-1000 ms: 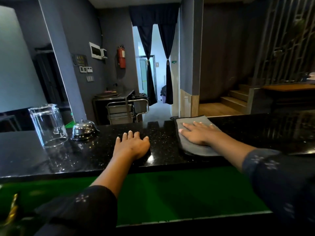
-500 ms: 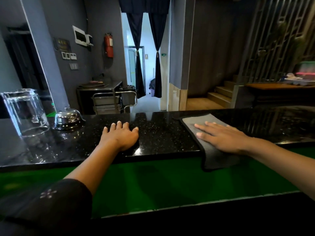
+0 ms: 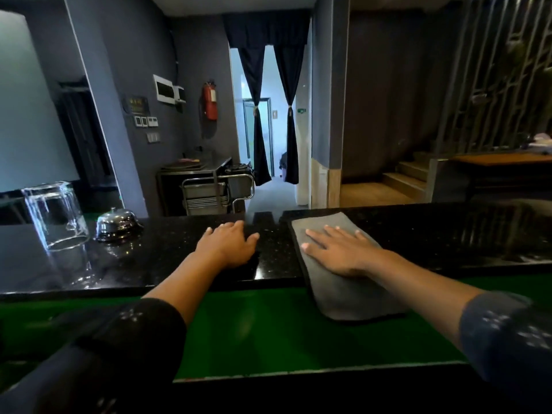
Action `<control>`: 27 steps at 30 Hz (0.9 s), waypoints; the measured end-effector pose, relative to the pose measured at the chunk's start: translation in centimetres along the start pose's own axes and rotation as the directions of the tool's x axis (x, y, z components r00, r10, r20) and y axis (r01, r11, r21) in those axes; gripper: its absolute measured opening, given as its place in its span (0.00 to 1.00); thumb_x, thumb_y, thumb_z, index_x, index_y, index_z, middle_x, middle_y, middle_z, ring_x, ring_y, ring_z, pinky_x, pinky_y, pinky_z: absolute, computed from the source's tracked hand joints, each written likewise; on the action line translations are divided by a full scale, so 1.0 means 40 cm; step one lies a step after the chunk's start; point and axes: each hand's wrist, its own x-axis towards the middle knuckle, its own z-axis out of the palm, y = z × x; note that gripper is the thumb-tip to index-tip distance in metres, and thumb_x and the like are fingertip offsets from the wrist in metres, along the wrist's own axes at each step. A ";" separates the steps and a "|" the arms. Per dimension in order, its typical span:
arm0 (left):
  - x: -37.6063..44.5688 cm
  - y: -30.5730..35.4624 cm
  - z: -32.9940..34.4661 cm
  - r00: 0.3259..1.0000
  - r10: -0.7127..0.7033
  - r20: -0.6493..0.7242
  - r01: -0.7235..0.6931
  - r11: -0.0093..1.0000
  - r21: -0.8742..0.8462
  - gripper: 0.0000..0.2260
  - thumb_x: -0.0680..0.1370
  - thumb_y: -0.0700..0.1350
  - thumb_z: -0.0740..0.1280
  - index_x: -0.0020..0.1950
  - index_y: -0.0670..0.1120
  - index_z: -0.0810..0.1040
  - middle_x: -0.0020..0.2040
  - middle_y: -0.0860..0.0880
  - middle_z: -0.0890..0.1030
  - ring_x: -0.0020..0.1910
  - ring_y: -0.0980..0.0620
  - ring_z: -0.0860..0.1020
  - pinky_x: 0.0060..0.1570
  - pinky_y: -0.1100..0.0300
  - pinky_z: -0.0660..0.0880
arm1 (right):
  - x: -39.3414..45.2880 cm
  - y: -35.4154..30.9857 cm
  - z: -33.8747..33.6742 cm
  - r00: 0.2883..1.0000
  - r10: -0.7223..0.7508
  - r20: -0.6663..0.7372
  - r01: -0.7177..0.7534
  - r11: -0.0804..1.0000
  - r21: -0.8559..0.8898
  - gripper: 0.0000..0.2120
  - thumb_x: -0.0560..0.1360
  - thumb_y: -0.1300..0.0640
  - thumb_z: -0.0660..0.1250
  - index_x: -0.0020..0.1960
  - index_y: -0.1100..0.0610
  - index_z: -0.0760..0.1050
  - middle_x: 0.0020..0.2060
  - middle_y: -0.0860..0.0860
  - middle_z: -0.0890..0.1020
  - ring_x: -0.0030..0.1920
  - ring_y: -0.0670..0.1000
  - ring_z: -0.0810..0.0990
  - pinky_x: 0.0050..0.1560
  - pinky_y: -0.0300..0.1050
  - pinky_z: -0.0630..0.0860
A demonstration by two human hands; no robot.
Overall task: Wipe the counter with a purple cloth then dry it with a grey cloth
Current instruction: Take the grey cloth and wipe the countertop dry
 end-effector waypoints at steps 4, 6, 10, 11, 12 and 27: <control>0.029 0.037 0.050 0.997 -0.018 0.073 0.020 0.999 -0.028 0.29 0.80 0.61 0.48 0.77 0.50 0.54 0.78 0.46 0.53 0.77 0.47 0.51 0.74 0.45 0.45 | -0.029 0.055 -0.001 0.994 -0.104 0.013 0.105 0.994 -0.018 0.29 0.77 0.32 0.41 0.76 0.36 0.43 0.79 0.48 0.47 0.78 0.51 0.45 0.74 0.58 0.40; 0.037 0.035 0.069 0.992 -0.056 0.109 0.060 0.998 -0.035 0.28 0.80 0.62 0.45 0.78 0.51 0.51 0.79 0.48 0.49 0.77 0.48 0.47 0.74 0.47 0.42 | 0.012 0.074 -0.015 0.995 -0.088 0.037 0.088 0.996 -0.017 0.29 0.77 0.31 0.40 0.76 0.36 0.43 0.79 0.48 0.47 0.78 0.51 0.45 0.74 0.58 0.41; 0.058 0.033 0.075 0.991 -0.060 0.122 0.063 0.998 -0.021 0.28 0.80 0.62 0.45 0.78 0.53 0.50 0.79 0.49 0.48 0.77 0.49 0.46 0.74 0.47 0.42 | 0.175 0.030 -0.024 0.995 -0.091 0.045 0.092 0.995 -0.027 0.32 0.77 0.31 0.40 0.78 0.41 0.44 0.79 0.52 0.45 0.78 0.55 0.44 0.74 0.62 0.40; 0.063 0.030 0.074 0.991 -0.058 0.123 0.060 0.998 -0.015 0.28 0.80 0.62 0.45 0.78 0.54 0.50 0.79 0.49 0.48 0.77 0.49 0.46 0.74 0.48 0.43 | 0.221 0.011 -0.025 0.994 -0.097 0.047 0.098 0.995 -0.024 0.33 0.77 0.31 0.40 0.78 0.42 0.44 0.79 0.53 0.45 0.78 0.56 0.45 0.74 0.62 0.40; 0.065 0.028 0.074 0.991 -0.054 0.125 0.055 0.998 -0.005 0.27 0.80 0.62 0.45 0.78 0.55 0.50 0.79 0.50 0.48 0.77 0.50 0.46 0.74 0.48 0.43 | 0.259 -0.007 -0.028 0.994 -0.103 0.043 0.104 0.994 -0.023 0.33 0.77 0.31 0.40 0.79 0.43 0.45 0.79 0.53 0.46 0.78 0.56 0.46 0.73 0.63 0.41; 0.059 0.031 0.077 0.990 -0.064 0.128 0.061 0.998 0.029 0.27 0.80 0.63 0.45 0.78 0.56 0.49 0.79 0.50 0.48 0.77 0.50 0.47 0.74 0.49 0.43 | 0.304 0.398 -0.081 0.954 0.301 -0.007 -0.301 0.953 -0.022 0.33 0.76 0.30 0.39 0.78 0.41 0.47 0.79 0.55 0.49 0.78 0.59 0.47 0.74 0.64 0.44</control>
